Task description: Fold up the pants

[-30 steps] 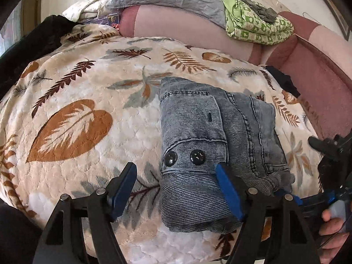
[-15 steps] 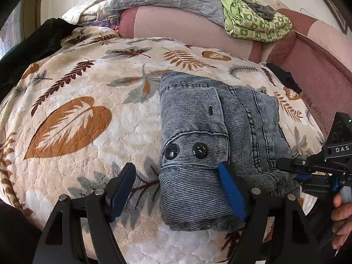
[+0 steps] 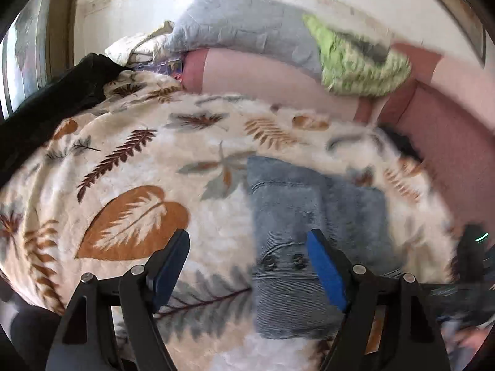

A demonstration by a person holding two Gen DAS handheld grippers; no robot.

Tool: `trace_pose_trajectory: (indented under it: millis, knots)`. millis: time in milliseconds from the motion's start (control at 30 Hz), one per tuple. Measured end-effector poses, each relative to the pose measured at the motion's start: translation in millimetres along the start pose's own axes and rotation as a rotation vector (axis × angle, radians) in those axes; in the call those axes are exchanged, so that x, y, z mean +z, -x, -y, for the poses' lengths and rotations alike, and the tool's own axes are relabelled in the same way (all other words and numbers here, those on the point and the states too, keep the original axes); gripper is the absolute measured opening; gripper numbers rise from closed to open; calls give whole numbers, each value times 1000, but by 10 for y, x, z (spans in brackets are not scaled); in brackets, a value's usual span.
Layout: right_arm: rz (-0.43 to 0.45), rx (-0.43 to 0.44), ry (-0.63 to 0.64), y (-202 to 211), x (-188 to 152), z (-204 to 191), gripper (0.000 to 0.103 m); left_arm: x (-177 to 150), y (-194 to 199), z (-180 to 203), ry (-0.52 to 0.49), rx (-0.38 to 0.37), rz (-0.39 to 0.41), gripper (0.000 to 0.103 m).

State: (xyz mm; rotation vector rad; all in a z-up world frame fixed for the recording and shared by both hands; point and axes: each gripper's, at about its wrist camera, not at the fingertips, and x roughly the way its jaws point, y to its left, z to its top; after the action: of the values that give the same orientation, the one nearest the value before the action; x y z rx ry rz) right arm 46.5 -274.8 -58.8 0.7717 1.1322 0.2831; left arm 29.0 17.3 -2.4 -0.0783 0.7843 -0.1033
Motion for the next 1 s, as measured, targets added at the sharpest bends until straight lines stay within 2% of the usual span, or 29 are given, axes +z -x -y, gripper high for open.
trace_pose_trajectory:
  millis: [67,133,233,267,333,367,400,467,533,567,600,633,667,733,767,800,867,900,967,1000]
  knots:
    - [-18,-12,14,46,21,-31,16,-169,-415,142,-102,25,-165,81]
    - [-16,-73,53,205,53,-77,18,-235,-387,214,-145,71,-81,82]
    - [67,-134,99,538,117,-220,20,-244,-390,260,-167,96,-76,82]
    - [100,-133,127,632,158,-326,20,-250,-396,253,-168,94,-73,82]
    - [134,-68,175,729,240,-527,24,-262,-397,234,-161,91,-68,82]
    - [137,-8,203,710,315,-663,29,-273,-395,236,-162,92,-62,82]
    - [135,4,212,671,348,-725,40,-297,-390,234,-165,94,-58,82]
    - [101,5,215,462,436,-764,44,-278,-375,232,-167,95,-50,82]
    - [14,-101,212,76,418,-575,44,-292,-335,238,-165,87,-43,82]
    - [-48,-167,183,-147,361,-380,43,-287,-301,215,-155,68,-40,81]
    - [-35,-122,163,-248,263,-149,40,-241,-238,146,-121,7,-47,81]
    - [1,-91,178,-172,219,-124,38,-200,-198,84,-86,-34,-52,81]
    - [-12,-104,189,-119,224,-156,37,-151,-110,-49,-10,-70,-27,81]
    - [-55,-154,192,-85,274,-237,37,-99,-4,-313,148,-95,46,82]
    - [-78,-180,204,-111,300,-282,38,-70,-34,-465,236,-114,37,82]
    - [-114,-225,237,-131,320,-381,39,-60,-155,-584,306,-151,-19,82]
    - [-136,-271,295,-135,340,-620,40,-120,-436,-642,350,-201,-165,82]
    - [-120,-257,329,-96,387,-798,40,-181,-560,-627,356,-228,-225,82]
    - [-73,-228,414,-46,503,-1162,46,-219,-539,-542,304,-215,-181,82]
    - [-40,-204,459,-50,599,-1354,59,-207,-530,-497,279,-205,-181,82]
